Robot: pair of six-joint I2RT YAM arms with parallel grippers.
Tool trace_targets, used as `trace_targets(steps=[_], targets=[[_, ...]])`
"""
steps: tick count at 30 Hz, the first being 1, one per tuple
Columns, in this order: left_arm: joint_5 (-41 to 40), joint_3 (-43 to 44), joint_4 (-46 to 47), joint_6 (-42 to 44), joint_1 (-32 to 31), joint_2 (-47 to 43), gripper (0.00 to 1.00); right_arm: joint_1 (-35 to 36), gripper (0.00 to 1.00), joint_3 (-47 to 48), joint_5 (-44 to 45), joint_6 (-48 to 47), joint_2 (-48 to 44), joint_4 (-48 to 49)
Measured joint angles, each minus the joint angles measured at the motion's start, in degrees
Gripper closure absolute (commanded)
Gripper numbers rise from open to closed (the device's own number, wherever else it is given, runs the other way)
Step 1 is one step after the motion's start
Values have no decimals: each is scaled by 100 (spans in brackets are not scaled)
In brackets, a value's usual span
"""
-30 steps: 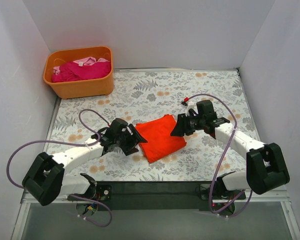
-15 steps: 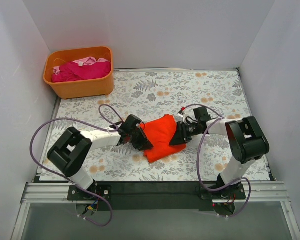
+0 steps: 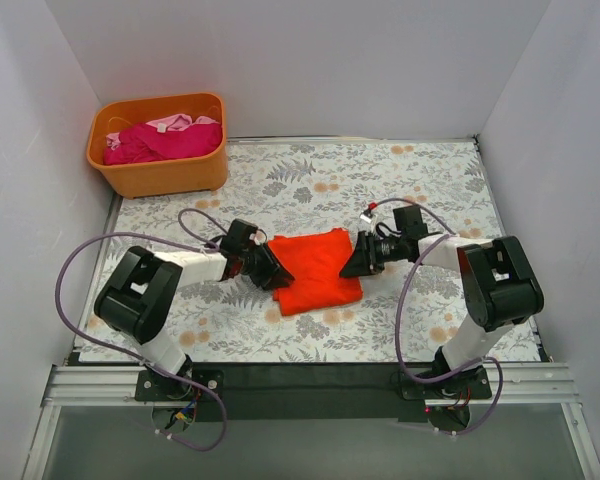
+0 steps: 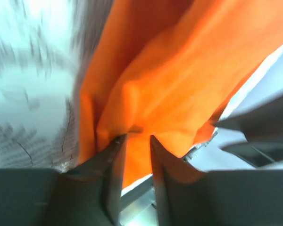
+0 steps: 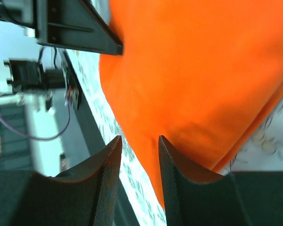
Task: Fold and stack the t-shirts
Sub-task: Fold the tshirt
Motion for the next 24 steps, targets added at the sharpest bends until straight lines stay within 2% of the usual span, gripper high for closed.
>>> trace_targets(steps=[2, 3, 6, 11, 15, 20, 24], targets=[[-79, 363, -260, 350, 177, 131, 65, 2, 62, 140, 175, 184, -256, 164], [-188, 575, -380, 533, 229, 201, 59, 2, 62, 282, 258, 260, -321, 245], [-579, 1200, -697, 994, 323, 293, 52, 2, 62, 916, 505, 479, -267, 505], [-1045, 2111, -870, 1541, 348, 374, 52, 0, 62, 1746, 706, 872, 262, 1263], [-1134, 2844, -813, 1805, 367, 968, 55, -11, 62, 1937, 839, 1099, 911, 1687], [-1158, 3008, -828, 1875, 396, 1799, 59, -105, 62, 1823, 909, 1211, 1521, 1858], [-1095, 3093, -767, 1893, 437, 1871, 58, -247, 62, 1753, 909, 1207, 1729, 1895]])
